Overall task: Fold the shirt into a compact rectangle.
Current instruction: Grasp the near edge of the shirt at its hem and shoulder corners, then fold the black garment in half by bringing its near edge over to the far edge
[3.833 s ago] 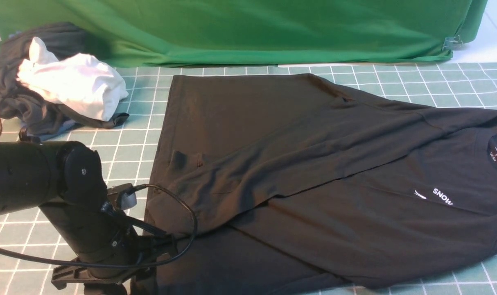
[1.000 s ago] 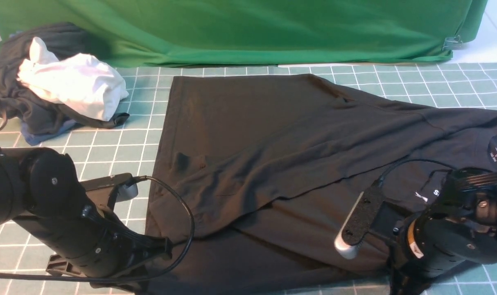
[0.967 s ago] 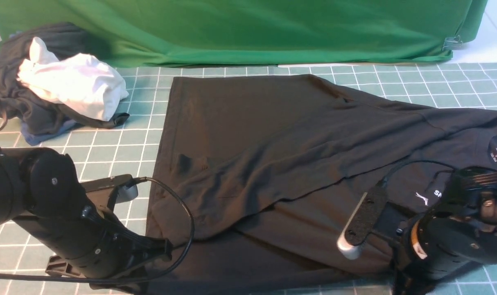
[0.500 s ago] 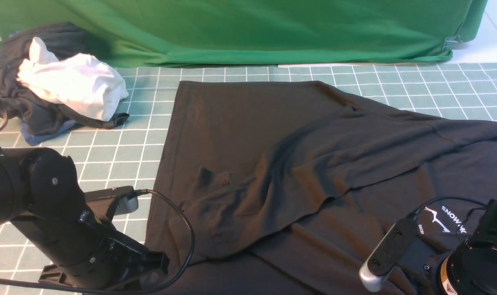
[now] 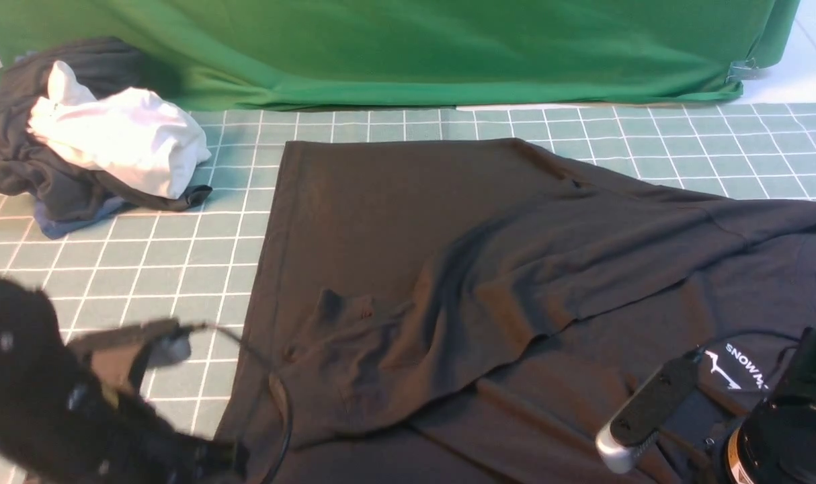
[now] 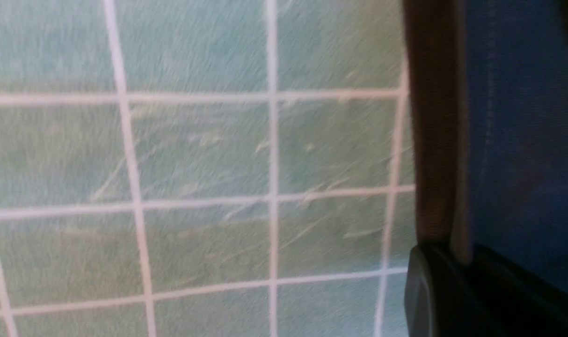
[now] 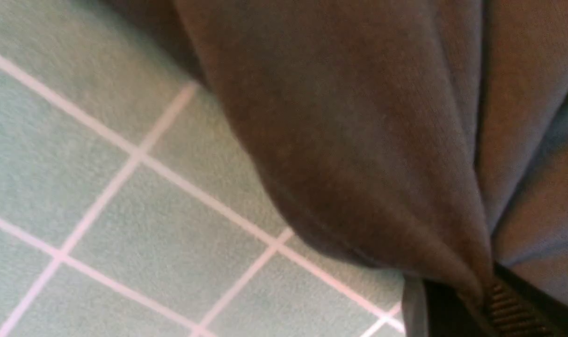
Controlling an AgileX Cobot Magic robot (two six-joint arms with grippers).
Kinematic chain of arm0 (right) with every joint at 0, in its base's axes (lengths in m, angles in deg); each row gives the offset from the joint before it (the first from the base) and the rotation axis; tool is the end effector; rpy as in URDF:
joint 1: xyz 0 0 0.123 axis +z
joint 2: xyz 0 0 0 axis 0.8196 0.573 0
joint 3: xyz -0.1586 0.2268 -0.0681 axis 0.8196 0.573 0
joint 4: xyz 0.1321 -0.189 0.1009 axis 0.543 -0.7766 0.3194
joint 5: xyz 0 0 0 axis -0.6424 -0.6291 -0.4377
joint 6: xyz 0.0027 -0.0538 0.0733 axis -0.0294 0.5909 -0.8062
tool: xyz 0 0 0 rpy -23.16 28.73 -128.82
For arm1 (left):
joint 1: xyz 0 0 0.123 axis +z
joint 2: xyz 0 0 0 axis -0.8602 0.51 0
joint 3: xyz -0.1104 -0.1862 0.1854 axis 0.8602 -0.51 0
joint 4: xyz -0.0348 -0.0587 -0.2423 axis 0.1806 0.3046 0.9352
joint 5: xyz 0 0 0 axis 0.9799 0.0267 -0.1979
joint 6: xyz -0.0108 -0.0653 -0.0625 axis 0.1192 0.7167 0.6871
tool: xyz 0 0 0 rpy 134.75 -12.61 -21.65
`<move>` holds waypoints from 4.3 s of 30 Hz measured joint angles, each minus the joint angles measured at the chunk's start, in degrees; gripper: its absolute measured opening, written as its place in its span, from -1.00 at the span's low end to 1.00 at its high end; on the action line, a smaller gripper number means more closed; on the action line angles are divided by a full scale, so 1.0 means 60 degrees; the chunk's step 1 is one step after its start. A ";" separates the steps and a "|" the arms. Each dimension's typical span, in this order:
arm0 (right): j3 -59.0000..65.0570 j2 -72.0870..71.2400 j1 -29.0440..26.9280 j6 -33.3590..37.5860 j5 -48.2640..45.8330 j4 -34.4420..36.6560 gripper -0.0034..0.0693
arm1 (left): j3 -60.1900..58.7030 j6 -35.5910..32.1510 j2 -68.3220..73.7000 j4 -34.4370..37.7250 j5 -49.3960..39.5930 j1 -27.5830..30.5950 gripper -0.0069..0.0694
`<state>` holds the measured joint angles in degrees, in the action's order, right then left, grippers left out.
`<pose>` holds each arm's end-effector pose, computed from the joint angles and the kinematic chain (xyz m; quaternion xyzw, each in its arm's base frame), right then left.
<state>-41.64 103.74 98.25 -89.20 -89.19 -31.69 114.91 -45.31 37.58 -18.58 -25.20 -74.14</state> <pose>0.1470 0.1314 0.1606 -0.3441 0.9386 -0.0231 0.0130 0.1590 -0.0621 0.1935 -0.0476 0.9924 -0.1133 0.0031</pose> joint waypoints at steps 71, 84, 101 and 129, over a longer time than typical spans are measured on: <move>-0.0989 0.0009 0.0013 0.0120 -0.0213 -0.0091 -0.78 | -0.0883 -0.1149 -0.0126 0.2699 0.2385 0.0000 -0.78; -0.1528 0.0010 0.0013 0.0120 -0.0684 -0.0261 -0.78 | 0.0527 -0.1016 -0.0647 0.2210 0.2217 0.0000 -0.78; -0.3870 0.0020 -0.0214 -0.0127 -0.1442 -0.1182 -0.78 | 0.2647 0.1040 -0.0398 -0.0136 0.2381 0.0227 -0.78; -0.7159 0.3802 -0.3662 0.0004 0.1505 -0.1225 -0.78 | 0.7159 -0.0450 0.5467 0.1392 0.3521 0.1949 -0.78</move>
<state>-84.59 126.56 76.28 -89.18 -80.16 -39.04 157.87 -48.01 70.39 -10.23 -4.07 -62.45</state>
